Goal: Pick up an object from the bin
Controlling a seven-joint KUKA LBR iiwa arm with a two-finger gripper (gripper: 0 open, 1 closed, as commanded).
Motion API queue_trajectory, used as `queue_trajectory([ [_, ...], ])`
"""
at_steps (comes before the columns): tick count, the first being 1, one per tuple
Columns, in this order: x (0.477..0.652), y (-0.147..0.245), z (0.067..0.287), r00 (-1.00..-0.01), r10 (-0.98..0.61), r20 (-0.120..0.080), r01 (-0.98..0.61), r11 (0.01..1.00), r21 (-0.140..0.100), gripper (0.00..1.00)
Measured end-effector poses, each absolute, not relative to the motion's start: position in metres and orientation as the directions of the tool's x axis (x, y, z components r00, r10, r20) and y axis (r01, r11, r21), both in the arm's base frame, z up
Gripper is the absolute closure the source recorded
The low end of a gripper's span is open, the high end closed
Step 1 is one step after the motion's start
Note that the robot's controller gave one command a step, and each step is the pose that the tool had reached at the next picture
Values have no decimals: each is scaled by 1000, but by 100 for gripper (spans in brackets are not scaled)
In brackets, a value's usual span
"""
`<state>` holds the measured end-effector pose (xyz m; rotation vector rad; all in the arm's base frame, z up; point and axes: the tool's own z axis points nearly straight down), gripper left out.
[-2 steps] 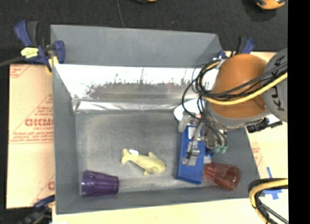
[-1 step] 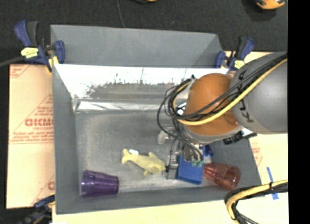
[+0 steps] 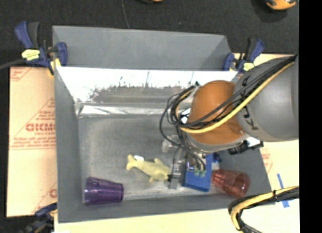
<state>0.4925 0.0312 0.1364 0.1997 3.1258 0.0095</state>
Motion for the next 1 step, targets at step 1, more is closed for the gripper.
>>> queue_trajectory([
  [1,486,44,107,-987,162,-9,162,987,3,0],
])
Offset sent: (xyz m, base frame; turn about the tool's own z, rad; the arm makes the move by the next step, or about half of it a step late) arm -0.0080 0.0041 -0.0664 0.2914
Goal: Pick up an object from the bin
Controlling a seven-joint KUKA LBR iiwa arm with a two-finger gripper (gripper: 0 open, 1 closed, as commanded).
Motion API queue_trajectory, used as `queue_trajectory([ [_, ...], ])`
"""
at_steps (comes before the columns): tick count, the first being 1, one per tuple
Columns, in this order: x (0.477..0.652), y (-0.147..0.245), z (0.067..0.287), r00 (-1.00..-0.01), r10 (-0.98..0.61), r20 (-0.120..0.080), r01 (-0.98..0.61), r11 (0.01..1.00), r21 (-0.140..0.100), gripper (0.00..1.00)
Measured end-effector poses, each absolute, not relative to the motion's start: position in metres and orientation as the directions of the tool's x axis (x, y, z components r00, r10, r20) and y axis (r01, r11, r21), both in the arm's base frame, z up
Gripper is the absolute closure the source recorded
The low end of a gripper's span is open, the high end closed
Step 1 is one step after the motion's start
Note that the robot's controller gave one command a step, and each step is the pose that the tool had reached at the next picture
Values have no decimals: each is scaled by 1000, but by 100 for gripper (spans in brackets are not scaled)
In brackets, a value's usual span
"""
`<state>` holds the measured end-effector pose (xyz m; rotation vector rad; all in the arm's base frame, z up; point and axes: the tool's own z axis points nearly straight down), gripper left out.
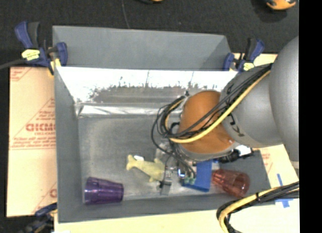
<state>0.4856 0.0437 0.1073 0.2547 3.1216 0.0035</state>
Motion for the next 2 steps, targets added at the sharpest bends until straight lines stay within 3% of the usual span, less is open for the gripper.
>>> queue_trajectory([
  [1,485,34,70,-913,407,-15,407,913,6,100],
  [2,485,34,70,-913,408,-15,408,913,6,100],
])
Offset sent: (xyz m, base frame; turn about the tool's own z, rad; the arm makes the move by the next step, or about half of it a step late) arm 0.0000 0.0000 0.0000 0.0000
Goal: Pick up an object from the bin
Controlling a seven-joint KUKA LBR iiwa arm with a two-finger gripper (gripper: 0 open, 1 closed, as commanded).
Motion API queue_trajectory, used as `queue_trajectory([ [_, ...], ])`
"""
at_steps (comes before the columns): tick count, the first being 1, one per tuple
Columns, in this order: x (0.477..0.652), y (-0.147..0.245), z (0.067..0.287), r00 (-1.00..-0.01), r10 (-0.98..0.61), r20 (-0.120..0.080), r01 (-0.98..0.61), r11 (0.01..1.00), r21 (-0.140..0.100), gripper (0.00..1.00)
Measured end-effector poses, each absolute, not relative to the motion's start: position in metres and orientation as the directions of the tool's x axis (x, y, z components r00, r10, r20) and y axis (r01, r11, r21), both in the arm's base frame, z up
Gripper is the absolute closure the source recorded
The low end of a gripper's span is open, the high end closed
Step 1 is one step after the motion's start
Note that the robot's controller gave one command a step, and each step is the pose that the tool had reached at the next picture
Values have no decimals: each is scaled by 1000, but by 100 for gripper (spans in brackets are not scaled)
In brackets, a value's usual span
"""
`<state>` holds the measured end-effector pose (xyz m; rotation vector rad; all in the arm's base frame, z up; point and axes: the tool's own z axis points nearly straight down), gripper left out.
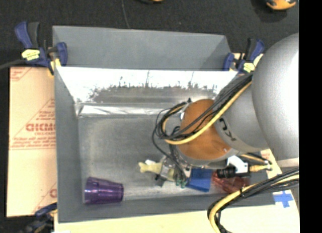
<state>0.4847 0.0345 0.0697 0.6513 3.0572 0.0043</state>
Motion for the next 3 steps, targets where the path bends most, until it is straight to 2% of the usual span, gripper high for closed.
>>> queue_trajectory([
  [1,485,27,78,-913,408,-17,408,913,7,100],
  [2,478,33,132,-914,406,-10,406,914,4,100],
  [3,481,33,188,-913,407,-18,407,913,8,100],
])
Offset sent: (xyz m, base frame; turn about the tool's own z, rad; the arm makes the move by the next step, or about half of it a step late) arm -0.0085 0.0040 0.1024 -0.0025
